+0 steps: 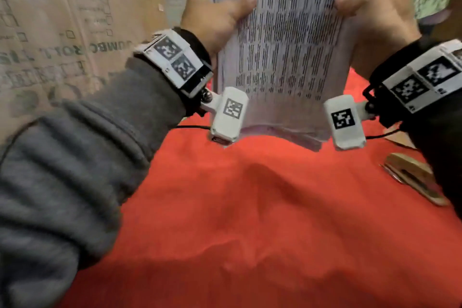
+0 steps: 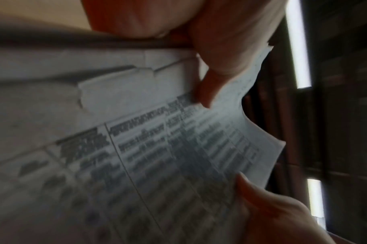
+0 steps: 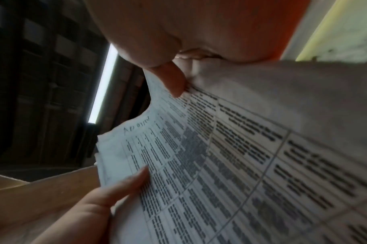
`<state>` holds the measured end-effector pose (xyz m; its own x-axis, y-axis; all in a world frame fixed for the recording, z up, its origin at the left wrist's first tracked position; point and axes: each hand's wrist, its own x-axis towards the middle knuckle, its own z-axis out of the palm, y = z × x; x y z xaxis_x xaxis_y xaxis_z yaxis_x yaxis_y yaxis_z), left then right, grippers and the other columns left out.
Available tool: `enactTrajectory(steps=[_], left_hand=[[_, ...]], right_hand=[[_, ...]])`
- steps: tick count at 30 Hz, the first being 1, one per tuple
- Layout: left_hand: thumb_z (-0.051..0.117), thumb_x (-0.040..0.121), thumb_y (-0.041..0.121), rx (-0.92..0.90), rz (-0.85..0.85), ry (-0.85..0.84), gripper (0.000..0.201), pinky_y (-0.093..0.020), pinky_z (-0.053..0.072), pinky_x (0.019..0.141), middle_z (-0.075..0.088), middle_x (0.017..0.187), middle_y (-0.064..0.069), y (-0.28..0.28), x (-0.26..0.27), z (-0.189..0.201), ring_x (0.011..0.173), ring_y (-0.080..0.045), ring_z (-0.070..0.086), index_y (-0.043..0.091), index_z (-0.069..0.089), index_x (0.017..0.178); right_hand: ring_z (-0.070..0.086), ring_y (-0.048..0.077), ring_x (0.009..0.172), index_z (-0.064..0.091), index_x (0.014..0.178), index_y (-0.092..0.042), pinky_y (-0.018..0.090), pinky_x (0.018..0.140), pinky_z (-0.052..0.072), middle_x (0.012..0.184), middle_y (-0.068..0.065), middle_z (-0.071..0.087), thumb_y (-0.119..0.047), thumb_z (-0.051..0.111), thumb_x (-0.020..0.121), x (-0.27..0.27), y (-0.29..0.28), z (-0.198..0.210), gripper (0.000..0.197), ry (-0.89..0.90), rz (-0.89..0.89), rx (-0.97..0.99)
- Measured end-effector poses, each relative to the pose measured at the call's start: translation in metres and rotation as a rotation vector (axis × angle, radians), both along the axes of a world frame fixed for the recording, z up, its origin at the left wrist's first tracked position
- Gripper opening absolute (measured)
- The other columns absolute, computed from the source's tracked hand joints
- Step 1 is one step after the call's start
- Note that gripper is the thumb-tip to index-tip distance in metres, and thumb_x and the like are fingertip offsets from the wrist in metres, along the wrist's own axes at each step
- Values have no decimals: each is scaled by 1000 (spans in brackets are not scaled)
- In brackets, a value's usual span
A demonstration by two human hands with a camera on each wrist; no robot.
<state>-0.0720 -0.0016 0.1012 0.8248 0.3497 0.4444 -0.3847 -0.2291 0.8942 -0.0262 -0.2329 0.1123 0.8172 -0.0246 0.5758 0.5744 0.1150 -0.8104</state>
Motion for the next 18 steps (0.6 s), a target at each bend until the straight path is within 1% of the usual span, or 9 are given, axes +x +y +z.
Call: enactTrajectory(steps=[1,2,4,5,7,9,11,15,18], left_hand=[[88,52,68,34,31,-60,109,-39,58,100,74,121,-9,-19,-3,5,110,-19,72,-2,61,131],[88,59,65,45,11,-94,95,-31,59,96,77,111,0,-35,-1,7,103,-9,73,2,64,125],[91,76,39,-6,-53,-134,42,-13,57,76,78,76,17,-53,7,-7,78,8,72,12,68,99],[91,78,24,-57,-120,-148,29,-13,56,73,77,73,17,-59,11,-22,75,6,73,12,70,94],[94,73,12,-134,-249,-111,34,-29,61,82,82,90,-1,-59,21,-58,88,-14,78,4,76,101],[97,66,19,-133,-280,-40,44,-35,62,86,81,99,-9,-59,32,-83,93,-22,78,5,78,102],[98,63,28,-137,-253,-11,50,-36,62,89,81,100,-7,-66,36,-89,97,-23,78,6,79,104],[91,80,22,-70,-137,-105,19,-25,62,80,79,87,9,-85,34,-65,84,-5,77,20,75,89],[90,80,26,-136,-122,-148,23,-41,64,87,81,93,-4,-85,37,-56,87,-17,79,14,77,94]], right_hand=[[67,39,93,62,114,2,69,82,57,103,22,65,1,57,79,1,-12,5,35,-42,-9,26],[67,42,96,59,116,4,69,82,56,107,26,66,-2,59,78,3,-25,6,38,-59,-33,46],[68,47,106,56,125,7,66,85,58,120,30,67,-6,67,78,7,-49,-7,50,-30,-62,56],[68,48,110,55,129,7,64,89,57,124,30,67,-6,71,78,8,-61,-22,55,6,-49,45],[68,47,113,58,130,8,64,97,54,125,29,68,-3,73,78,10,-80,-57,55,91,-9,20],[70,43,111,65,124,5,63,101,53,120,24,72,-2,72,81,10,-88,-85,43,135,-5,18],[72,38,108,70,115,-3,61,101,53,111,15,77,-4,71,85,12,-85,-92,30,118,-38,1],[71,37,111,66,109,-17,59,98,55,113,13,75,-23,69,82,12,-72,-70,27,-15,-118,-25],[67,37,115,57,112,-17,58,99,54,123,20,68,-29,66,84,15,-70,-62,32,-44,-94,-30]])
